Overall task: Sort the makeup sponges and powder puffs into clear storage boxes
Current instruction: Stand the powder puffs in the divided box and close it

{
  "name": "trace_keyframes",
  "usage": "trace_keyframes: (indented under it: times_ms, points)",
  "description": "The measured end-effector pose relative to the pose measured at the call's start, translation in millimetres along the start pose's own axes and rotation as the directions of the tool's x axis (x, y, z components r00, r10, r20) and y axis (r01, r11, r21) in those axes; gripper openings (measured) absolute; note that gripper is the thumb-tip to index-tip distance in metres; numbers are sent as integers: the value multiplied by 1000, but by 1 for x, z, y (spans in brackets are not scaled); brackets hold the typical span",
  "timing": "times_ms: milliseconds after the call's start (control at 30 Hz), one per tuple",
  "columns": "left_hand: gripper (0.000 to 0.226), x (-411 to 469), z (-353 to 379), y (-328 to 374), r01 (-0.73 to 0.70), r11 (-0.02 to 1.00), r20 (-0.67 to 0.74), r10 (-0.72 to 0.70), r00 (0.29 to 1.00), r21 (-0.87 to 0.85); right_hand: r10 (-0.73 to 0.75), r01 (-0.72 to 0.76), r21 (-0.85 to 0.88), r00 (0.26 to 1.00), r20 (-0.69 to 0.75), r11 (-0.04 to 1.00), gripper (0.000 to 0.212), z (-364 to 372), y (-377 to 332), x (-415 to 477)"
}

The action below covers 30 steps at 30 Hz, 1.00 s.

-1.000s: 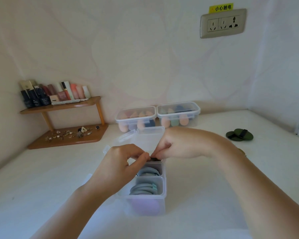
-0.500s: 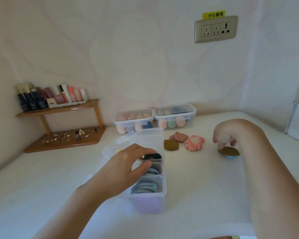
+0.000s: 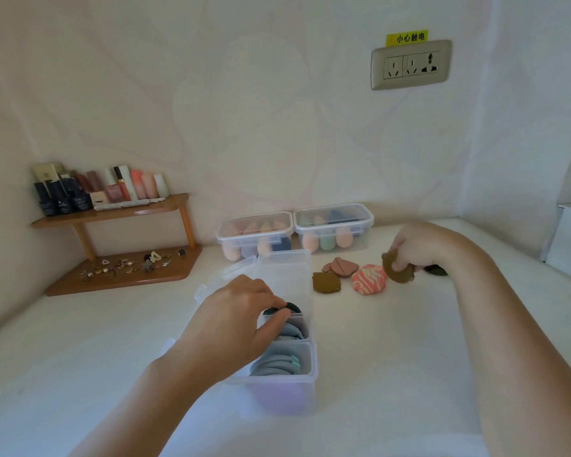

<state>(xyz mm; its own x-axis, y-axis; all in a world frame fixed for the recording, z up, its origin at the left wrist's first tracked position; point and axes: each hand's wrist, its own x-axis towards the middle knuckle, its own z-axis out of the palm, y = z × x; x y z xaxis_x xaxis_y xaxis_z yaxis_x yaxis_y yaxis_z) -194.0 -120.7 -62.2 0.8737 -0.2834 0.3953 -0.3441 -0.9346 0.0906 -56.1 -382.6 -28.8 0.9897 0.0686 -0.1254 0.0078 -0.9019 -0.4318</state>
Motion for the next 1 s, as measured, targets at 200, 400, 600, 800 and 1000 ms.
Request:
trace_keyframes:
  times_ms: [200, 400, 600, 800, 1000]
  points:
    - [34, -1, -3, 2, 30, 999, 12, -30, 999, -41, -267, 392, 404, 905, -332, 827, 21, 5, -23, -9]
    - [33, 1, -3, 1, 66, 997, 28, -65, 998, -45, -486, 592, 504, 806, -338, 629, 19, 34, -64, -29]
    - [38, -2, -3, 1, 81, 996, -26, -82, 996, -28, -681, 717, 175, 696, -228, 675, 15, 67, -84, -40]
    - [36, 3, -3, 5, 150, 988, 62, -152, 986, 44, -721, 708, -144, 689, -74, 692, 21, 71, -87, -49]
    - [34, 4, 0, 4, 145, 987, 75, -150, 986, 76, -698, 698, -22, 716, 2, 716, 21, 67, -85, -49]
